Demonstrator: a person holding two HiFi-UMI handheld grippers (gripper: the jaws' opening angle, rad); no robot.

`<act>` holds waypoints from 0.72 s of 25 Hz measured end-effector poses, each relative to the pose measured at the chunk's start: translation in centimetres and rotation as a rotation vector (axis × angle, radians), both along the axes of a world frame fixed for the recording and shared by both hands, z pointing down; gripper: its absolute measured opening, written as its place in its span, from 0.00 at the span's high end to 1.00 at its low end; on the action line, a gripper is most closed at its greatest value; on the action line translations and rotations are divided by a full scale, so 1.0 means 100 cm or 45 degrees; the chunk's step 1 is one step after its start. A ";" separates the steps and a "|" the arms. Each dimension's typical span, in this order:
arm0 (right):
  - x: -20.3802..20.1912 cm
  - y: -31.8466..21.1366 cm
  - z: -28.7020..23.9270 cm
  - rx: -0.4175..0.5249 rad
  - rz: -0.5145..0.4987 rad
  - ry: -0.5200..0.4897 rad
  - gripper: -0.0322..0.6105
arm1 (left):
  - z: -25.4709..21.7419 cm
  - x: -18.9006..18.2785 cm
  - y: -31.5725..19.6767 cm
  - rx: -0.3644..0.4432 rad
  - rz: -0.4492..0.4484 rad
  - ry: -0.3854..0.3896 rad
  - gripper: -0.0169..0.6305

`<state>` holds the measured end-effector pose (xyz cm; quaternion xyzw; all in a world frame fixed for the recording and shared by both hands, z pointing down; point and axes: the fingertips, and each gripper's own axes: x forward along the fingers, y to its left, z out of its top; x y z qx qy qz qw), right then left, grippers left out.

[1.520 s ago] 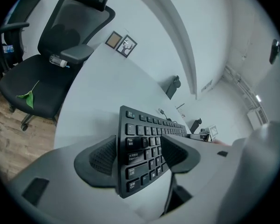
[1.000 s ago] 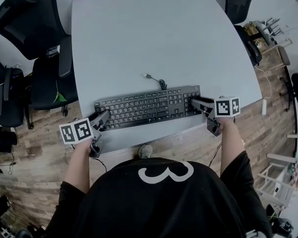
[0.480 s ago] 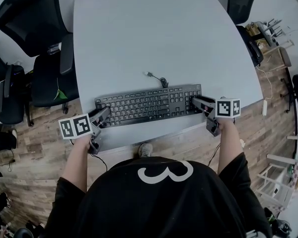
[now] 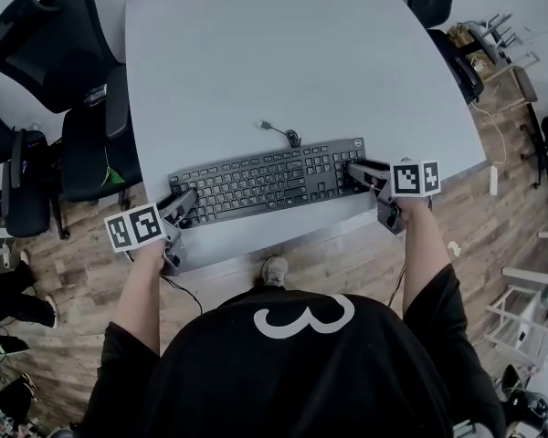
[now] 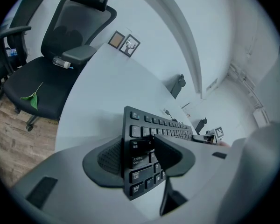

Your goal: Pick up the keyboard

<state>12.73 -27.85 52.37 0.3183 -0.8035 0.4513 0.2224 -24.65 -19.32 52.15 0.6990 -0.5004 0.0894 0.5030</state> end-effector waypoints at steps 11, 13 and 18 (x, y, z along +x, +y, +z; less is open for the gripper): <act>0.008 0.020 -0.034 0.133 0.061 -0.084 0.65 | -0.045 0.006 0.007 0.127 0.015 -0.064 0.66; 0.011 0.025 -0.051 0.193 0.073 -0.093 0.65 | -0.060 0.008 0.011 0.169 0.020 -0.070 0.65; 0.011 0.039 -0.106 0.339 0.100 -0.098 0.65 | -0.106 0.007 0.020 0.286 0.032 -0.066 0.65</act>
